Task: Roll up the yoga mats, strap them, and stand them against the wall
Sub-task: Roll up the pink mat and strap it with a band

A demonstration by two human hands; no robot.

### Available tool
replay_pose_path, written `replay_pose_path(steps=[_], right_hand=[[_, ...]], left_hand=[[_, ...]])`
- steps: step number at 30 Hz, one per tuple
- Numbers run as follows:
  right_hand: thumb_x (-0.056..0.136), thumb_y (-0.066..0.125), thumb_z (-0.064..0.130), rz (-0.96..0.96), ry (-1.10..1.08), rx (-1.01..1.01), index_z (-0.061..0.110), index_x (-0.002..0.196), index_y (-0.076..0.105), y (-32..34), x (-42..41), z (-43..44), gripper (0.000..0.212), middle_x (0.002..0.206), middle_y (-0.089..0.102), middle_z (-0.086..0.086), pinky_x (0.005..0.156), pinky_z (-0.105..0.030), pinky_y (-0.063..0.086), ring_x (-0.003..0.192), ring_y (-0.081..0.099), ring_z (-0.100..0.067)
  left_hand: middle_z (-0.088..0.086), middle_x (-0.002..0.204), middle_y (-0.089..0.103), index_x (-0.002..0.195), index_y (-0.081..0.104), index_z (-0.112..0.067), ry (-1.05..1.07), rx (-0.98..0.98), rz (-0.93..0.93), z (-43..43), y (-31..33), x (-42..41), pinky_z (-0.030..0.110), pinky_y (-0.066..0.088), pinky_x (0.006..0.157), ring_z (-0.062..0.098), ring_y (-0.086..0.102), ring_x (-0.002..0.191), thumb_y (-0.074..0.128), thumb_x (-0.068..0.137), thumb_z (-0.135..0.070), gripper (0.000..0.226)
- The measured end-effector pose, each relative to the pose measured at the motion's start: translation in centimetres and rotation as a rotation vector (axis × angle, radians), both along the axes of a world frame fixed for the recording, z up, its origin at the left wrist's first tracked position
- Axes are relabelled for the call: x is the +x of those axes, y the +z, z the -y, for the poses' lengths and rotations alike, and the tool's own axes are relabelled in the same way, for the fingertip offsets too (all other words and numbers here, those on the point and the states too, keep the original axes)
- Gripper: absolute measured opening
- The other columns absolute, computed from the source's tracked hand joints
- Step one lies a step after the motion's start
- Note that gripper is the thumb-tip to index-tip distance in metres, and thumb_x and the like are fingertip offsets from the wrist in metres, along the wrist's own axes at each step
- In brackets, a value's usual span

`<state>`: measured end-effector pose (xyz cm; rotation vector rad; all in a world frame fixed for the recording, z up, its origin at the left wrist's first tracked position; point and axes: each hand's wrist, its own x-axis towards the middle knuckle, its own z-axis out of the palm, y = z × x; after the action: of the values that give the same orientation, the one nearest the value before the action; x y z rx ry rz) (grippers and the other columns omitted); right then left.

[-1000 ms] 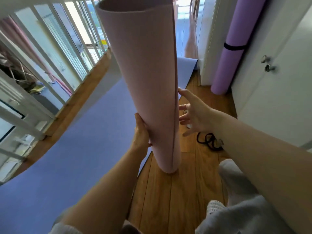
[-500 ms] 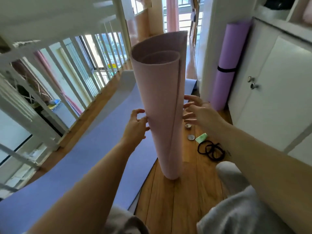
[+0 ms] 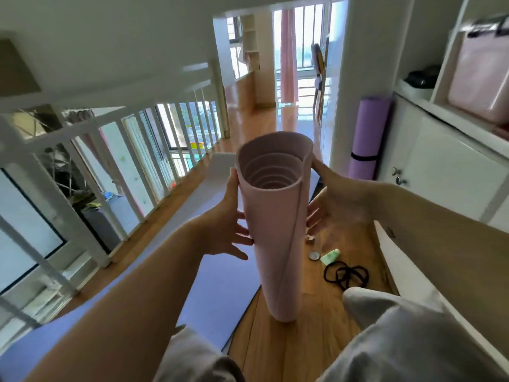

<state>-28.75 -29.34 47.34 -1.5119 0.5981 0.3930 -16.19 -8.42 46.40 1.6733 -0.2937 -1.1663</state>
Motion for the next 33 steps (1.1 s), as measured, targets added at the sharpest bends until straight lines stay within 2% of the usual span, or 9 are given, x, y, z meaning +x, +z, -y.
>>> replay_pose_path(steps=[2, 5, 9, 13, 17, 22, 25, 29, 33], right_hand=[[0.042, 0.054, 0.093, 0.015, -0.106, -0.072, -0.005, 0.124, 0.055, 0.4, -0.2, -0.2, 0.128, 0.126, 0.060, -0.021, 0.098, -0.056, 0.046, 0.116, 0.058, -0.036], [0.060, 0.072, 0.069, 0.155, -0.295, -0.055, 0.007, 0.125, 0.055, 1.2, -0.5, -0.7, 0.092, 0.128, 0.056, -0.019, 0.083, -0.054, 0.055, 0.113, 0.058, -0.037], [0.081, 0.063, 0.057, 0.219, -0.222, -0.127, 0.028, 0.124, 0.054, 3.1, -1.5, -2.0, 0.053, 0.122, 0.057, -0.017, 0.084, -0.058, 0.053, 0.106, 0.061, -0.038], [0.070, 0.051, 0.080, 0.121, -0.097, 0.037, 0.021, 0.116, 0.058, 5.7, -2.3, -1.1, 0.075, 0.124, 0.058, -0.028, 0.091, -0.064, 0.045, 0.112, 0.058, -0.047], [0.065, 0.062, 0.075, 0.009, -0.020, -0.062, 0.014, 0.133, 0.047, 7.3, -1.5, -1.1, 0.092, 0.128, 0.055, -0.030, 0.085, -0.062, 0.050, 0.110, 0.059, -0.047], [0.084, 0.065, 0.028, -0.047, -0.023, -0.213, 0.015, 0.136, 0.041, 7.3, -0.3, -1.6, 0.059, 0.124, 0.056, -0.024, 0.080, -0.058, 0.054, 0.104, 0.062, -0.045], [0.084, 0.066, 0.035, -0.042, -0.031, -0.159, 0.017, 0.132, 0.046, 7.5, 0.2, -1.6, 0.055, 0.123, 0.058, -0.025, 0.081, -0.060, 0.053, 0.102, 0.063, -0.046], [0.076, 0.068, 0.052, -0.087, 0.037, -0.105, 0.017, 0.126, 0.055, 8.2, 0.6, -1.9, 0.063, 0.120, 0.063, -0.021, 0.087, -0.062, 0.049, 0.106, 0.062, -0.043], [0.084, 0.067, 0.032, -0.116, 0.009, -0.204, 0.014, 0.120, 0.053, 7.6, 1.4, -2.8, 0.043, 0.118, 0.061, -0.020, 0.082, -0.056, 0.054, 0.102, 0.063, -0.041]], left_hand=[[0.010, 0.134, 0.050, 0.142, 0.039, -0.013, 0.024, -0.014, 0.031, -0.1, 0.3, -0.8, 0.056, 0.044, 0.098, 0.036, 0.046, 0.126, 0.032, 0.048, -0.092, 0.123], [0.011, 0.126, 0.053, 0.132, 0.045, -0.021, 0.048, -0.073, 0.045, 0.1, 1.1, -1.6, 0.050, 0.052, 0.083, 0.035, 0.054, 0.111, 0.045, 0.059, -0.085, 0.097], [0.022, 0.124, 0.055, 0.129, 0.048, -0.021, 0.066, -0.094, 0.026, -0.1, 2.8, -1.4, 0.052, 0.053, 0.086, 0.040, 0.059, 0.103, 0.050, 0.079, -0.074, 0.072], [0.017, 0.122, 0.057, 0.120, 0.054, -0.025, 0.052, -0.140, 0.011, -0.5, 3.7, -1.4, 0.054, 0.054, 0.084, 0.045, 0.060, 0.106, 0.058, 0.070, -0.077, 0.072], [0.013, 0.129, 0.050, 0.123, 0.055, -0.021, 0.000, -0.094, 0.047, 0.0, 4.4, -1.9, 0.051, 0.056, 0.083, 0.043, 0.057, 0.109, 0.064, 0.085, -0.045, 0.045], [0.021, 0.116, 0.055, 0.124, 0.052, -0.010, -0.085, -0.006, 0.074, 1.1, 5.1, -1.5, 0.051, 0.056, 0.081, 0.040, 0.060, 0.102, 0.046, 0.086, -0.010, 0.039], [0.020, 0.098, 0.057, 0.119, 0.051, -0.005, -0.092, 0.032, 0.102, 1.4, 5.3, -0.4, 0.056, 0.053, 0.085, 0.038, 0.061, 0.093, 0.040, 0.085, -0.004, 0.036], [0.022, 0.118, 0.059, 0.126, 0.052, -0.011, -0.141, 0.056, 0.098, 2.3, 5.2, -0.1, 0.058, 0.054, 0.081, 0.040, 0.061, 0.103, 0.051, 0.090, -0.013, 0.036], [0.018, 0.117, 0.062, 0.112, 0.059, -0.017, -0.178, 0.056, 0.153, 3.0, 5.4, -0.2, 0.058, 0.054, 0.080, 0.040, 0.061, 0.106, 0.064, 0.088, -0.027, 0.027]])
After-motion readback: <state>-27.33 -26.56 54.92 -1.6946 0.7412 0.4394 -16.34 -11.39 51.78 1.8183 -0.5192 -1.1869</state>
